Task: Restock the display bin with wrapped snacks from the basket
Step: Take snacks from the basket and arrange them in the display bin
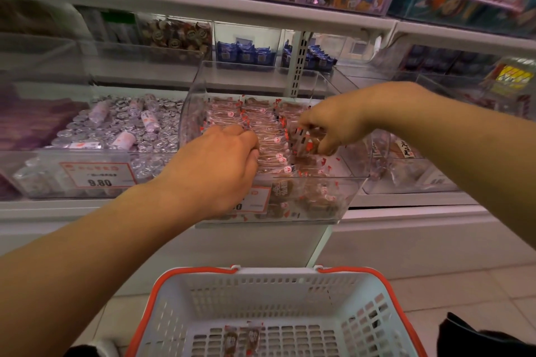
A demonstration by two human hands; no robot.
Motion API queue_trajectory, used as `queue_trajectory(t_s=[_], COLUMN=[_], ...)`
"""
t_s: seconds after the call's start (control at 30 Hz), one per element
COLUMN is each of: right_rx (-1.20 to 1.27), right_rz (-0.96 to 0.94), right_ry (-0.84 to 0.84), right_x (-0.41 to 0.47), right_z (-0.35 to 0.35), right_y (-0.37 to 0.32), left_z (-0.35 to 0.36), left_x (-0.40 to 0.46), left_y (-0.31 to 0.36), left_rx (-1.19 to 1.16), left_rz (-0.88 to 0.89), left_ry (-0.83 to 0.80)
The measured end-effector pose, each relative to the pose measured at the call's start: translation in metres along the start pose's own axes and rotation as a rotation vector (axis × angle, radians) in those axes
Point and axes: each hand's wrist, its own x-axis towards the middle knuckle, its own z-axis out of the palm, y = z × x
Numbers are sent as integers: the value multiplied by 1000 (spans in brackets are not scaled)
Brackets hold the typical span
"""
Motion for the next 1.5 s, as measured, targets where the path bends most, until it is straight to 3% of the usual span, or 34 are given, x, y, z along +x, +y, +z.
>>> queue_trajectory(t_s=[0.27,0.47,0.7,0.77,0.97,1.3,1.5], right_rx=[-59,-16,-74,-28,137,418,534], right_rz=[-65,-67,-116,-118,-164,-243,-235], right_ry=[19,-88,284,376,549,619,575], right_x=[12,3,-46,-61,-89,-106,-107], right_z=[11,3,4,4,15,23,24], right_y=[-2,-3,8,14,25,48,45], left_z=[1,2,-10,-7,31,48,36], left_x=[2,4,31,55,117,140,145], left_y=[-1,-2,4,14,45,54,50], left_rx=[28,-2,-179,-140,88,216,-8], left_rz=[0,11,60,115,133,55,52], left_ry=[-15,-4,171,106,-298,-336,-311])
